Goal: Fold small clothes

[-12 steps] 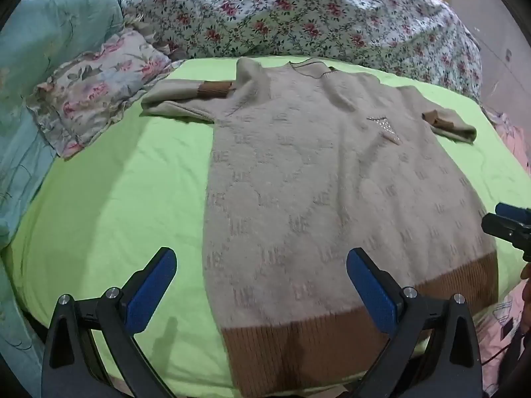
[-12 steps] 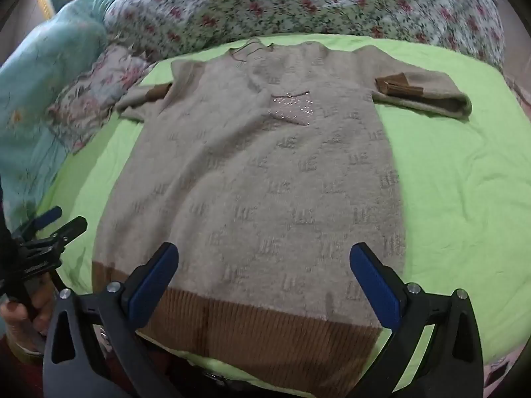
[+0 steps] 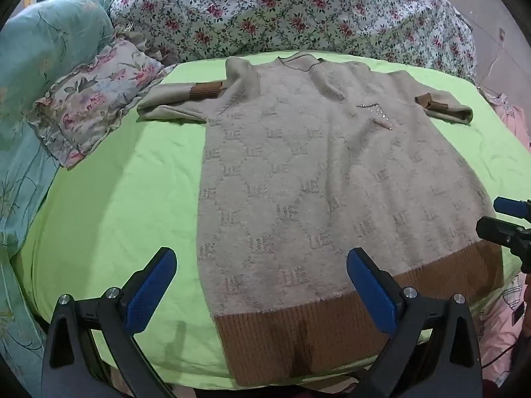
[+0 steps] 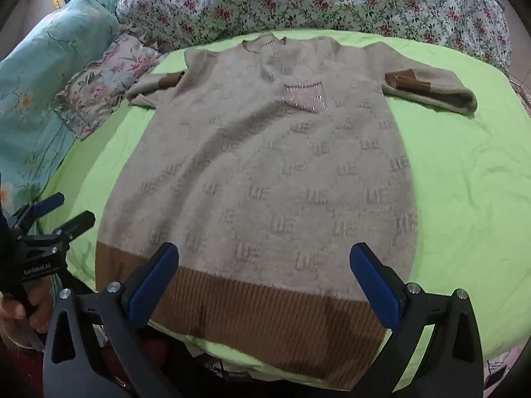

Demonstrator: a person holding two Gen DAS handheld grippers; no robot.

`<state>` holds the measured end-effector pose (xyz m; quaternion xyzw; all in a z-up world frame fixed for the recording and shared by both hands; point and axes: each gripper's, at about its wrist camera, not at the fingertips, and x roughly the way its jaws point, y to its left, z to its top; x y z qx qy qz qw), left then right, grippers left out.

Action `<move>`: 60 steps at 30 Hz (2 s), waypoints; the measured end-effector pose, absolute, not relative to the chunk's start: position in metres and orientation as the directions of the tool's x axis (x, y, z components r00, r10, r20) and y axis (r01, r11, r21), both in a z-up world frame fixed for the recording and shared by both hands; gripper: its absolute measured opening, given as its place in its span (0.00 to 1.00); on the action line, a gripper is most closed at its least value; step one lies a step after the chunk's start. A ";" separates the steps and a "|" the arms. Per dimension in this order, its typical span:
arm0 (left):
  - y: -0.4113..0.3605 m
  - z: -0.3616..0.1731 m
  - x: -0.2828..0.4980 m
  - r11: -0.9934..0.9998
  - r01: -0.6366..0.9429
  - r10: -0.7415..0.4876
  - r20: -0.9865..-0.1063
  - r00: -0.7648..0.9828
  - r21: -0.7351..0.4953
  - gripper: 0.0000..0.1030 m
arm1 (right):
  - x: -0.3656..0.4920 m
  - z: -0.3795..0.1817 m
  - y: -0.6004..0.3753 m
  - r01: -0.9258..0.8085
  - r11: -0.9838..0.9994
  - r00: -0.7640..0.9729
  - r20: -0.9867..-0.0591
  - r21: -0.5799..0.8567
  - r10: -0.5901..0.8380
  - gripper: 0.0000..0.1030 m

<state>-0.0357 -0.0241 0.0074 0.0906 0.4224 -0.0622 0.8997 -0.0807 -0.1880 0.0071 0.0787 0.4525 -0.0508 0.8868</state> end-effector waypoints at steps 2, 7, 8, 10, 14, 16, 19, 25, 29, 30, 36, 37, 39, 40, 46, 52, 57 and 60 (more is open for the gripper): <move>-0.020 0.007 -0.028 0.975 0.195 -0.041 -0.787 0.616 0.102 1.00 | -0.081 0.006 -0.186 0.157 0.984 0.583 -0.812 0.087 -0.021 1.00; -0.022 0.005 -0.021 0.972 0.204 -0.033 -0.799 0.600 0.114 1.00 | -0.081 0.009 -0.183 0.145 0.985 0.582 -0.813 0.096 -0.007 1.00; -0.023 0.005 -0.021 0.972 0.203 -0.030 -0.799 0.600 0.116 1.00 | -0.081 0.009 -0.183 0.142 0.985 0.581 -0.814 0.092 -0.008 1.00; -0.024 0.005 -0.022 0.972 0.202 -0.029 -0.798 0.602 0.117 1.00 | -0.081 0.009 -0.181 0.139 0.986 0.581 -0.814 0.091 -0.007 1.00; -0.025 0.004 -0.021 0.971 0.197 -0.012 -0.796 0.605 0.135 1.00 | -0.080 0.009 -0.179 0.135 0.987 0.580 -0.814 0.086 -0.008 1.00; -0.025 0.003 -0.021 0.972 0.197 -0.014 -0.798 0.603 0.132 1.00 | -0.081 0.009 -0.178 0.136 0.987 0.581 -0.814 0.083 -0.011 1.00; -0.025 0.002 -0.021 0.972 0.194 -0.011 -0.800 0.601 0.133 1.00 | -0.080 0.008 -0.176 0.135 0.988 0.579 -0.815 0.081 -0.012 1.00; -0.027 -0.002 -0.021 0.971 0.195 -0.007 -0.803 0.595 0.136 1.00 | -0.081 0.008 -0.174 0.134 0.987 0.580 -0.815 0.083 -0.010 1.00; -0.029 -0.004 -0.021 0.970 0.198 -0.007 -0.805 0.593 0.138 1.00 | -0.081 0.008 -0.173 0.133 0.988 0.582 -0.813 0.083 -0.010 1.00; -0.029 -0.004 -0.022 0.970 0.199 -0.006 -0.805 0.593 0.139 1.00 | -0.081 0.007 -0.172 0.133 0.988 0.583 -0.813 0.083 -0.011 1.00; -0.031 -0.006 -0.021 0.970 0.201 -0.006 -0.810 0.586 0.137 1.00 | -0.081 0.007 -0.172 0.135 0.987 0.582 -0.813 0.087 -0.008 1.00; -0.031 -0.007 -0.021 0.970 0.201 -0.007 -0.811 0.585 0.137 1.00 | -0.081 0.007 -0.173 0.135 0.987 0.582 -0.813 0.086 -0.009 1.00; -0.031 -0.007 -0.021 0.970 0.202 -0.006 -0.812 0.584 0.138 1.00 | -0.081 0.007 -0.172 0.136 0.987 0.581 -0.814 0.085 -0.010 1.00; -0.031 -0.007 -0.020 0.969 0.203 -0.007 -0.812 0.583 0.138 1.00 | -0.081 0.006 -0.173 0.135 0.987 0.581 -0.814 0.087 -0.008 1.00; -0.032 -0.008 -0.021 0.969 0.203 -0.004 -0.816 0.578 0.139 1.00 | -0.081 0.006 -0.173 0.133 0.987 0.581 -0.814 0.088 -0.006 1.00; -0.033 -0.008 -0.021 0.970 0.201 -0.003 -0.816 0.578 0.139 1.00 | -0.081 0.006 -0.172 0.135 0.987 0.581 -0.814 0.090 -0.005 1.00; -0.033 -0.009 -0.022 0.970 0.201 -0.002 -0.816 0.578 0.140 1.00 | -0.081 0.006 -0.172 0.131 0.987 0.583 -0.813 0.089 -0.004 1.00; -0.032 -0.009 -0.022 0.970 0.199 -0.003 -0.817 0.577 0.138 1.00 | -0.081 0.006 -0.171 0.132 0.987 0.583 -0.812 0.091 -0.003 1.00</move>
